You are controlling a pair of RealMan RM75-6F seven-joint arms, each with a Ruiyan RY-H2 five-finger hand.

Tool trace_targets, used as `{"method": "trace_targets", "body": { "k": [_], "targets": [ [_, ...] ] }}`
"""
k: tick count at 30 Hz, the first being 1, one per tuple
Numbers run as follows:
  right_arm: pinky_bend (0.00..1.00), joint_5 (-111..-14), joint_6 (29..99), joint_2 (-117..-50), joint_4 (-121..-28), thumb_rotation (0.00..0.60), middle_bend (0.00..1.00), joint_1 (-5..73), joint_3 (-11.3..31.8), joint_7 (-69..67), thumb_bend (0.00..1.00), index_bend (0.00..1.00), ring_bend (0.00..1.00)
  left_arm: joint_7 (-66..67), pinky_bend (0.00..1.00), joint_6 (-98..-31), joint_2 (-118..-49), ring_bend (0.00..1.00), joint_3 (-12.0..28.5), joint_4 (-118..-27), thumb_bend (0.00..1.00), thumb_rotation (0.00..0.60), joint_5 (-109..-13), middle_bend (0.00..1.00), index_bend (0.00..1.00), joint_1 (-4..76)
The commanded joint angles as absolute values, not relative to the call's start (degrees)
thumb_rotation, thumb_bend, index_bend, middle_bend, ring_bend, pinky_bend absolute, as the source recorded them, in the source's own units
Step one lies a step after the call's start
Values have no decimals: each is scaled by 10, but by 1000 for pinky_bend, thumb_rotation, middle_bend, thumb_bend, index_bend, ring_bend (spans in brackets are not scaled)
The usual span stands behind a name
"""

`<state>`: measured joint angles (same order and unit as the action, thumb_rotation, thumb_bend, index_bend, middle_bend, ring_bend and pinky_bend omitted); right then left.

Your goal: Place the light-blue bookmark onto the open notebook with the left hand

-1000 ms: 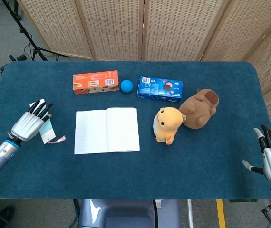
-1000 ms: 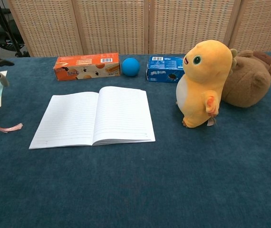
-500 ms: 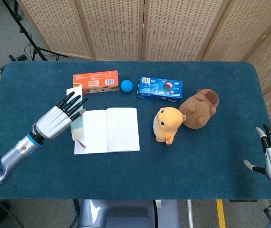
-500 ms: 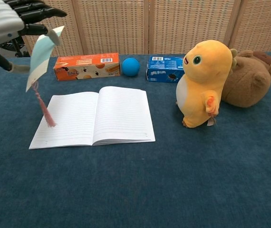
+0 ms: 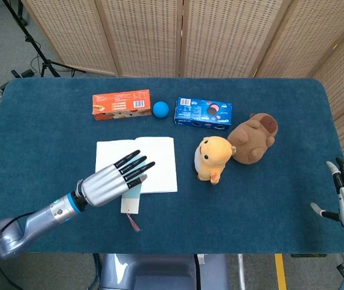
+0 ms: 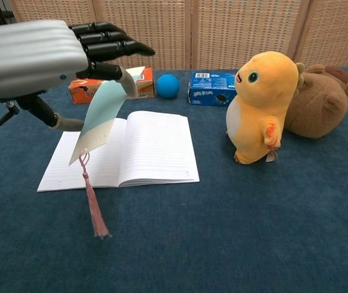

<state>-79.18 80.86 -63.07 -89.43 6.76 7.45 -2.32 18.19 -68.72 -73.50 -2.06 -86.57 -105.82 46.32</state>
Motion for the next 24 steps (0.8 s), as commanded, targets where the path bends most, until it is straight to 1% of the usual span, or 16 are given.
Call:
{"method": "trace_targets", "body": {
  "k": [1, 5, 11, 24],
  "targets": [
    [0, -792, 808, -631, -895, 600, 0, 68, 74, -22, 0, 0, 0, 189, 0, -658, -765, 0, -27, -824, 205, 600, -1045, 0, 611, 462],
    [0, -788, 804, -633, -893, 600, 0, 70, 74, -17, 0, 0, 0, 170, 0, -632, -809, 0, -36, -745, 206, 600, -1027, 0, 610, 455],
    [0, -784, 799, -637, -892, 600, 0, 72, 74, -10, 0, 0, 0, 129, 0, -625, -866, 0, -45, -644, 205, 600, -1022, 0, 611, 449],
    [0, -779, 794, -635, -891, 600, 0, 74, 76, -17, 0, 0, 0, 113, 0, -632, -923, 0, -47, -528, 205, 600, -1033, 0, 611, 458]
  ]
}}
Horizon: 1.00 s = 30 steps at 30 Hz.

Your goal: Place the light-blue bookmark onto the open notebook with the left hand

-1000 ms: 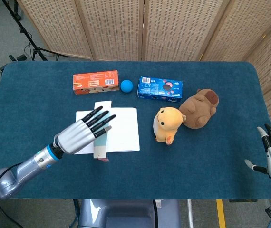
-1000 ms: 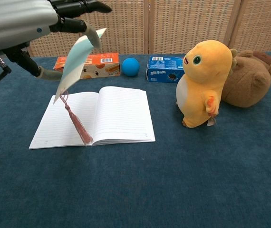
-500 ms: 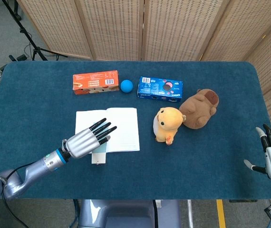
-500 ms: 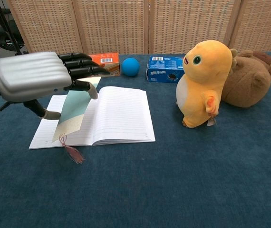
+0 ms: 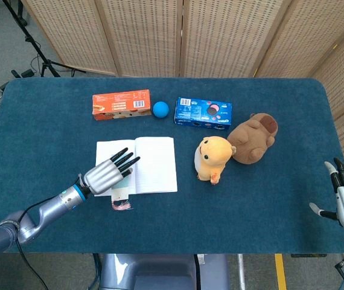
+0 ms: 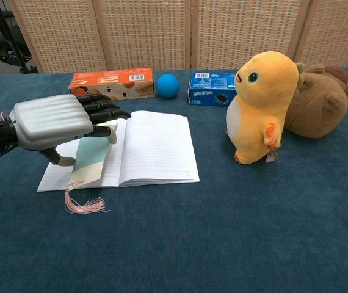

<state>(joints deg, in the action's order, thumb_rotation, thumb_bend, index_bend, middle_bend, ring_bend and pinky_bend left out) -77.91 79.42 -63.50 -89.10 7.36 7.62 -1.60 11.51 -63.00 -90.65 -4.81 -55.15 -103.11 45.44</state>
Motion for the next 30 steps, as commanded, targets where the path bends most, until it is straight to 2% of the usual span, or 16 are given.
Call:
{"method": "trace_targets", "body": {
  "k": [1, 14, 17, 20, 22, 25, 30],
  "targets": [
    [0, -779, 793, -634, -891, 600, 0, 74, 76, -18, 0, 0, 0, 114, 0, -631, -926, 0, -47, -521, 205, 600, -1033, 0, 611, 460],
    [0, -775, 792, -628, -888, 600, 0, 73, 79, -38, 0, 0, 0, 127, 0, -611, -960, 0, -42, -474, 206, 600, -1022, 0, 594, 474],
    [0, -776, 791, -626, -887, 600, 0, 73, 80, -43, 0, 0, 0, 125, 0, -604, -964, 0, -40, -475, 205, 600, -1013, 0, 563, 474],
    [0, -775, 791, -625, -887, 600, 0, 72, 80, -46, 0, 0, 0, 129, 0, -608, -964, 0, -38, -477, 205, 600, -1012, 0, 455, 475],
    [0, -776, 791, -624, -887, 600, 0, 72, 80, -47, 0, 0, 0, 131, 0, -607, -964, 0, -36, -479, 202, 600, -1009, 0, 291, 476],
    [0, -777, 792, -623, -887, 600, 0, 72, 80, -48, 0, 0, 0, 133, 0, -607, -963, 0, -37, -484, 197, 600, -1009, 0, 139, 478],
    [0, -775, 791, -622, -887, 600, 0, 72, 80, -51, 0, 0, 0, 125, 0, -616, -959, 0, -41, -486, 186, 600, -1013, 0, 53, 480]
  ]
}}
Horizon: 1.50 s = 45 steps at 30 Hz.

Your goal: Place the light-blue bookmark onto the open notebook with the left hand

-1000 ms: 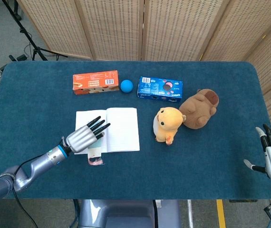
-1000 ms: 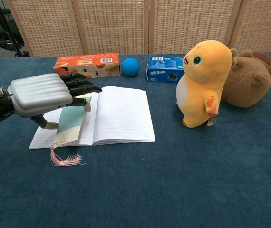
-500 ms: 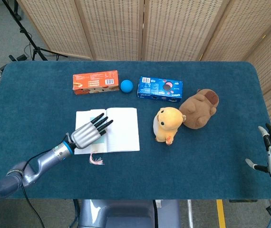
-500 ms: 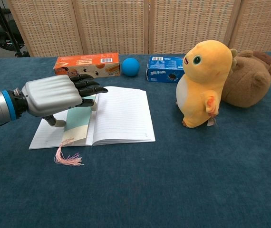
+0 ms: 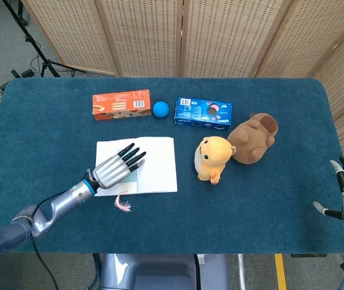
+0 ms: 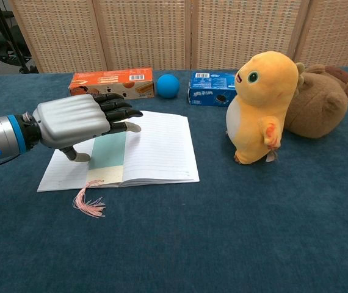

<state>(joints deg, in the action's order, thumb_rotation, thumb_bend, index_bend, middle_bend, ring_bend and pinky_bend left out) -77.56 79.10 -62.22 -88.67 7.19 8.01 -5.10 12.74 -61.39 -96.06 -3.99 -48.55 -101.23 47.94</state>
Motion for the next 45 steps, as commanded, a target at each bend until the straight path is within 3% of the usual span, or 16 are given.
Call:
{"method": "trace_targets", "body": {
  "k": [1, 8, 9, 11, 13, 15, 19, 25, 38, 43, 45],
  "targets": [
    [0, -776, 791, -622, -887, 600, 0, 72, 80, -51, 0, 0, 0, 121, 0, -617, -956, 0, -40, -489, 184, 600, -1010, 0, 43, 479],
    [0, -776, 792, -620, -887, 600, 0, 71, 80, -54, 0, 0, 0, 77, 0, -653, -903, 0, -41, -547, 201, 600, -1010, 0, 32, 471],
    [0, -776, 791, -620, -887, 600, 0, 71, 80, -54, 0, 0, 0, 72, 0, -656, -894, 0, -43, -555, 237, 600, -1011, 0, 32, 469],
    [0, -776, 790, -620, -886, 600, 0, 72, 80, -53, 0, 0, 0, 53, 0, -664, -862, 0, -50, -587, 395, 600, -1014, 0, 32, 465],
    [0, -777, 790, -621, -887, 600, 0, 72, 79, -51, 0, 0, 0, 36, 0, -670, -831, 0, -59, -617, 669, 600, -1017, 0, 35, 460],
    [0, -779, 792, -621, -889, 600, 0, 72, 78, -48, 0, 0, 0, 20, 0, -672, -810, 0, -65, -642, 826, 600, -1018, 0, 74, 455],
    [0, -781, 795, -622, -894, 600, 0, 71, 77, -42, 0, 0, 0, -38, 0, -642, -772, 0, -82, -704, 988, 600, -1001, 0, 204, 450],
    [0, -782, 796, -623, -896, 600, 0, 71, 76, -38, 0, 0, 0, -50, 0, -600, -754, 0, -88, -739, 1000, 600, -986, 0, 299, 454],
    [0, -779, 793, -618, -893, 600, 0, 71, 78, -52, 0, 0, 0, -16, 0, -547, -772, 13, -64, -747, 1000, 600, -959, 1, 308, 467],
    [0, -779, 795, -616, -893, 600, 0, 69, 79, -58, 0, 0, 0, 3, 0, -532, -778, 5, -54, -752, 1000, 600, -939, 0, 36, 465],
    [0, -778, 794, -615, -892, 600, 0, 69, 79, -60, 0, 0, 0, 14, 0, -523, -778, 0, -52, -756, 1000, 600, -930, 0, 0, 465]
  ]
}}
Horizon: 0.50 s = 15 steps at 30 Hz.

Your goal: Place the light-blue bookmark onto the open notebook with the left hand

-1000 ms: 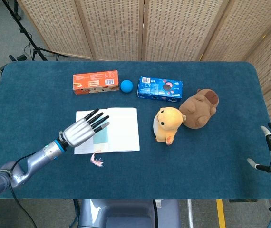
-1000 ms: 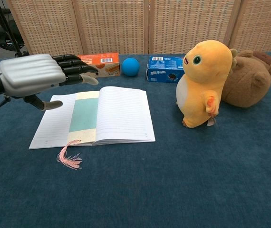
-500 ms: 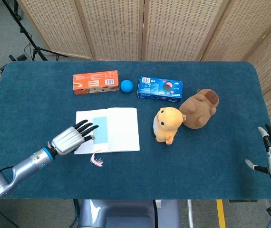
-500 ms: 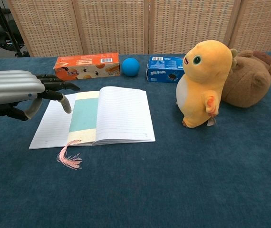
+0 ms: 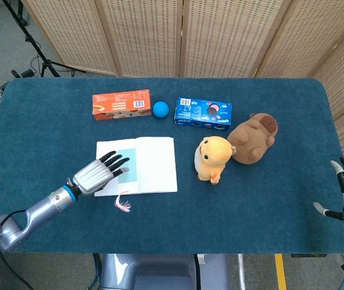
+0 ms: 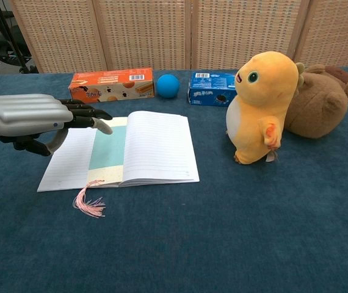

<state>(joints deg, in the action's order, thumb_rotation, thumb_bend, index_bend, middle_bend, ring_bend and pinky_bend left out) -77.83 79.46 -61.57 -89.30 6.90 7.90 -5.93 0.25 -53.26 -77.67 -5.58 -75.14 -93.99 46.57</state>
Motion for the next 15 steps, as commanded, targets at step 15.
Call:
{"method": "trace_targets", "body": {
  "k": [15],
  "targets": [
    [0, -778, 791, -614, -890, 600, 0, 70, 79, -65, 0, 0, 0, 77, 0, -487, -781, 0, -51, -768, 1000, 600, -906, 0, 0, 461]
  ]
}}
